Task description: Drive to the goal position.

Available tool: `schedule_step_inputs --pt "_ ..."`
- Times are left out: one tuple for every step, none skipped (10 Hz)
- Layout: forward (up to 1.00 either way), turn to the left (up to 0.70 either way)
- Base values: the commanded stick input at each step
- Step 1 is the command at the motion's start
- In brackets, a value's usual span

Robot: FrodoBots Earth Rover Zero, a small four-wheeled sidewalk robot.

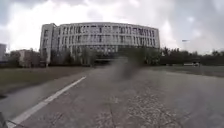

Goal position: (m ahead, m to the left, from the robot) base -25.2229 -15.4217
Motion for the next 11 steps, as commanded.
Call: schedule_step_inputs --pt "0.00 -0.67" --pt "0.00 -0.67" --pt "0.00 -0.67" --pt "0.00 -0.67" --pt "0.00 -0.67" --pt "0.00 -0.66" --pt "0.00 -0.66" --pt "0.00 -0.65" --pt "0.00 -0.65" --pt "0.00 -0.65" --pt "0.00 -0.65"
